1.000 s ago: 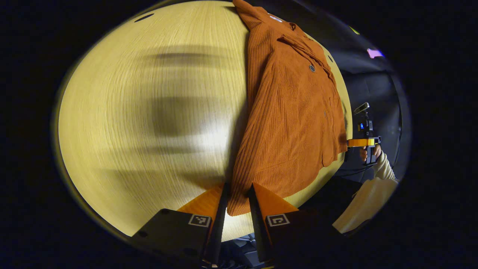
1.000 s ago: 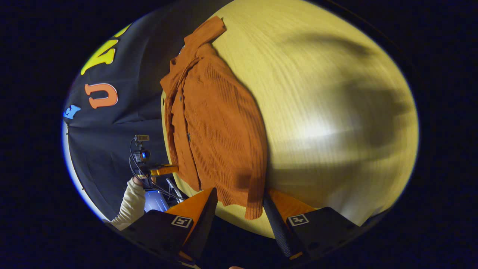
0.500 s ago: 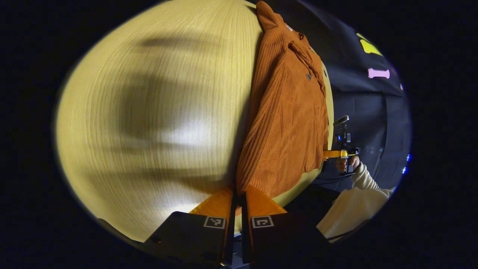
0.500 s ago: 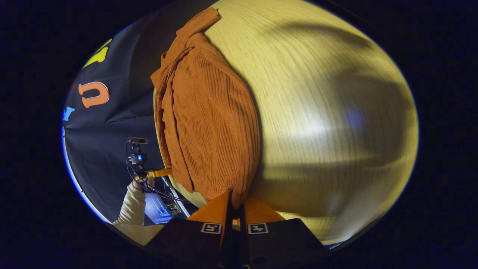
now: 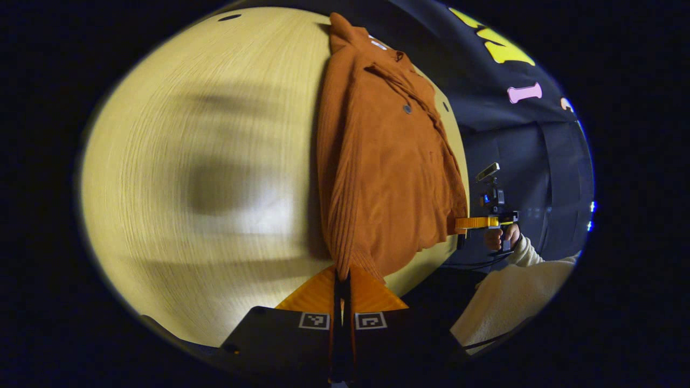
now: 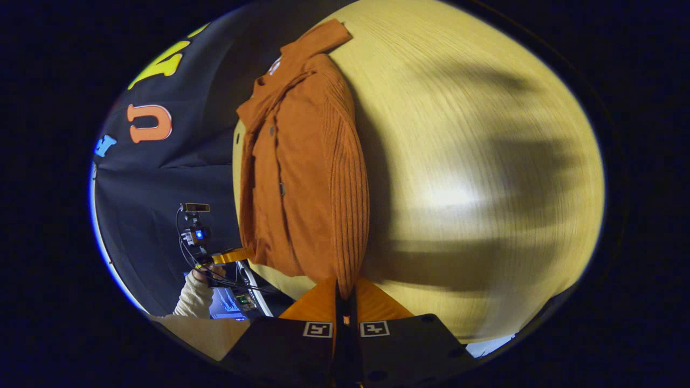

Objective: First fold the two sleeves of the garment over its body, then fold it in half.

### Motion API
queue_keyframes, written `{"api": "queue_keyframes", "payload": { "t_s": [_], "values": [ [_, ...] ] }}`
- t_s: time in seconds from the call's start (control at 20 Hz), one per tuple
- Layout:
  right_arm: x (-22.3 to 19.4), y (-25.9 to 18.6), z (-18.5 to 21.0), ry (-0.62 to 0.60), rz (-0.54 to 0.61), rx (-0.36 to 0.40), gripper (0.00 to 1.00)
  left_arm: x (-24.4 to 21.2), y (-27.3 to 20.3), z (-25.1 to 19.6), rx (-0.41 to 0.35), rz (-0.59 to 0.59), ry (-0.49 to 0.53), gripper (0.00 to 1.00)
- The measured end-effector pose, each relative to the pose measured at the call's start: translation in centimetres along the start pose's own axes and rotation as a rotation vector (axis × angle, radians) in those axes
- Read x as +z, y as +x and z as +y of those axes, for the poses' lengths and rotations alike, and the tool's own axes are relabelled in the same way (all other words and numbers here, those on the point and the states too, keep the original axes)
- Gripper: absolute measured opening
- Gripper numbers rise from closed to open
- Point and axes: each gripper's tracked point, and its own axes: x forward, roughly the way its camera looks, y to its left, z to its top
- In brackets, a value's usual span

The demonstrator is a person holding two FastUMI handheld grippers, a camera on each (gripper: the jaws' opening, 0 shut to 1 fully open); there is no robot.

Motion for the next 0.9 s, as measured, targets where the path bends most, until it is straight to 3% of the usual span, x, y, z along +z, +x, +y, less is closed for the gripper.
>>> {"api": "queue_keyframes", "payload": {
  "t_s": [0.2,0.4,0.65,0.75,0.9],
  "values": [
    [1.3,-3.6,3.2,-0.059,-0.037,0.056,0.04,1.4,-1.1,-1.2,-0.027,-0.038,0.046,0.03],
    [5.0,-7.3,11.1,-0.066,-0.102,0.206,0.04,5.1,-7.2,-4.9,-0.127,-0.13,0.072,0.03],
    [15.8,-10.8,17.8,-0.151,-0.222,0.231,0.04,15.5,-14.8,-6.1,-0.186,-0.34,0.111,0.03],
    [20.4,-11.3,19.7,-0.145,-0.269,0.227,0.04,18.5,-15.7,-4.9,-0.193,-0.394,0.134,0.03],
    [27.2,-11.5,21.5,-0.147,-0.336,0.213,0.04,23.3,-13.5,-3.5,-0.162,-0.392,0.152,0.03]
  ]
}}
